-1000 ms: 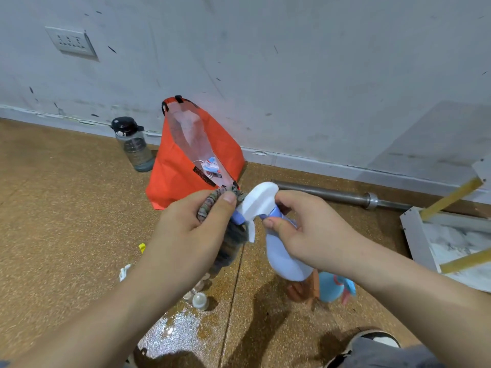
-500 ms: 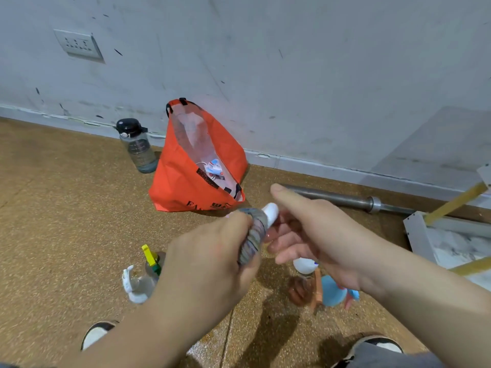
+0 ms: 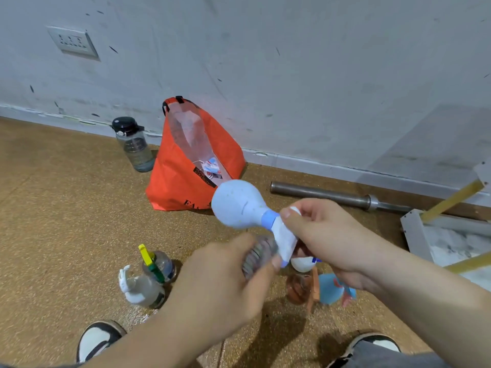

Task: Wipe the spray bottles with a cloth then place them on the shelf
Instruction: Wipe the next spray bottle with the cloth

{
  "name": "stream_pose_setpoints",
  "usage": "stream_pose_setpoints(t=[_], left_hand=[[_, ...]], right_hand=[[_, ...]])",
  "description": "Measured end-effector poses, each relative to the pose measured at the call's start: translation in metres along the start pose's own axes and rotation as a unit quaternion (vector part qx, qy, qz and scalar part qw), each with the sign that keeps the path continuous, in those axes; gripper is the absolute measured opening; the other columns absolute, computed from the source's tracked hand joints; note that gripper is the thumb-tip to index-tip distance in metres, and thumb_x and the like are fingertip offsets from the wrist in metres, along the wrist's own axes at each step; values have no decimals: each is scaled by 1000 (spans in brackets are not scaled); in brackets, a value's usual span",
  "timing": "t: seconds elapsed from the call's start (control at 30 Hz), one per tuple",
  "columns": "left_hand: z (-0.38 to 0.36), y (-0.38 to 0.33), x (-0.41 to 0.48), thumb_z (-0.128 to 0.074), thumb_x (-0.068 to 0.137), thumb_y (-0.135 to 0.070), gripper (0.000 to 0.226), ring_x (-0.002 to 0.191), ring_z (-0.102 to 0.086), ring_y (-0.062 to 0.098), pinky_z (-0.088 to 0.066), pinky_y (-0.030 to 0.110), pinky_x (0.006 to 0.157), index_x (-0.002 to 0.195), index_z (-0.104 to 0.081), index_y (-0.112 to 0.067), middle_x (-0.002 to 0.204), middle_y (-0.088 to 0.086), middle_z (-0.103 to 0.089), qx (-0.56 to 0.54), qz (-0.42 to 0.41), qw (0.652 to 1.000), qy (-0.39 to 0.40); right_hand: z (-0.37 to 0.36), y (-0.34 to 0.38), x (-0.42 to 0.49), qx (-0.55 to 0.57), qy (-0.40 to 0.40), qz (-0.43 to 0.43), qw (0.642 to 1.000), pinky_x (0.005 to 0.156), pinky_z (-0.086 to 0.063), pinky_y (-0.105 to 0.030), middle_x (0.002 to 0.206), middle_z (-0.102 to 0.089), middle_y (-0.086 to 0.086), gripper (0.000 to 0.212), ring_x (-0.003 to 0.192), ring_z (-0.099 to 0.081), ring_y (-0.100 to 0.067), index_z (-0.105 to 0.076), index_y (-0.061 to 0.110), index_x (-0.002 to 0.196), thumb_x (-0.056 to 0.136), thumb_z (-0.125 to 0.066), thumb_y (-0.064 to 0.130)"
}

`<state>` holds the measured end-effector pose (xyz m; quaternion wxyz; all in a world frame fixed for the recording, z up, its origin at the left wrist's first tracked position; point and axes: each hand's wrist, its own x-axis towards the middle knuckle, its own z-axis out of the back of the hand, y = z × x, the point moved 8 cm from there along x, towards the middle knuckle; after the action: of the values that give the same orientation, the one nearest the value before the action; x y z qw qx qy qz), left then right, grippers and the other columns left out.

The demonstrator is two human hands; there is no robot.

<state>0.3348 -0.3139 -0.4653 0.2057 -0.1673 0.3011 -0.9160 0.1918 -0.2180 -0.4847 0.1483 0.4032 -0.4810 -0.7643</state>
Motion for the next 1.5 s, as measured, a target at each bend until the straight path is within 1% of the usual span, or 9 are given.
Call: stream_pose_setpoints(t=[0.2, 0.37, 0.57, 0.77, 0.93, 1.17, 1.27, 1.37, 1.5], left_hand=[[38, 35, 12, -65, 100, -37, 32, 63, -74, 45, -58, 69, 60, 82, -66, -11, 70, 16, -76, -387, 293, 866, -122], [77, 11, 13, -54, 101, -53, 33, 73, -71, 18, -57, 39, 65, 102, -72, -25, 83, -7, -76, -94, 49, 979, -171], [-17, -6, -6, -27, 105, -63, 81, 158, -22, 24, -21, 49, 127, 164, -23, -7, 168, 9, -29, 109, -122, 984, 74], [-4, 10, 12, -30, 108, -43, 52, 137, -51, 23, -25, 49, 125, 148, -49, -15, 141, 2, -58, 58, -123, 991, 14], [9, 65, 32, -31, 110, -43, 28, 100, -58, 14, -40, 28, 84, 97, -55, -33, 101, -10, -60, -125, 99, 987, -34], [-14, 1, 8, -34, 107, -46, 45, 120, -56, 4, -44, 28, 99, 150, -41, -33, 131, -16, -59, -29, -115, 988, 102], [-9, 56, 23, -30, 107, -55, 41, 93, -64, 8, -50, 33, 86, 119, -61, -31, 93, -22, -68, -109, 37, 990, 85], [-13, 96, 23, -31, 110, -54, 48, 106, -64, 16, -44, 32, 93, 109, -67, -22, 108, -16, -71, -244, 254, 935, 45], [-12, 24, 9, -30, 106, -54, 47, 120, -56, 12, -41, 29, 99, 140, -52, -30, 124, -12, -61, -37, -16, 999, 37]], right_hand=[[17, 28, -3, -95, -2, 108, 990, 64, -52, -29, 75, -76, -14, 25, 65, -64, -19, -67, 10, 98, 108, -49, 24], [5, 35, -12, -250, -7, 209, 946, 54, -41, -15, 66, -61, 9, 11, 56, -54, -2, -63, 27, 97, 103, -55, 31], [-10, 31, -16, -259, -55, 232, 936, 68, -42, -19, 80, -61, 16, 19, 78, -57, 1, -58, 34, 107, 105, -43, 45], [-9, 48, -25, -273, -74, 279, 918, 67, -43, -29, 75, -61, 15, 28, 75, -59, -5, -59, 31, 103, 102, -39, 50], [-3, 55, -23, -243, -59, 276, 928, 53, -42, -14, 66, -63, 4, 31, 53, -64, 1, -60, 26, 89, 102, -41, 46], [-14, 44, -19, -258, -15, 253, 932, 51, -41, -13, 63, -62, 12, 36, 48, -60, -2, -64, 23, 83, 105, -44, 43], [-7, 46, -15, -256, -21, 244, 935, 50, -40, -18, 60, -57, 7, 38, 47, -57, -4, -66, 15, 87, 106, -44, 40], [2, 46, -10, -254, -37, 226, 940, 58, -47, -29, 64, -59, 0, 42, 51, -60, -5, -67, 12, 90, 107, -42, 41], [-1, 40, -4, -246, -38, 206, 947, 61, -52, -36, 63, -57, 4, 42, 52, -61, -10, -65, 15, 87, 107, -42, 44]])
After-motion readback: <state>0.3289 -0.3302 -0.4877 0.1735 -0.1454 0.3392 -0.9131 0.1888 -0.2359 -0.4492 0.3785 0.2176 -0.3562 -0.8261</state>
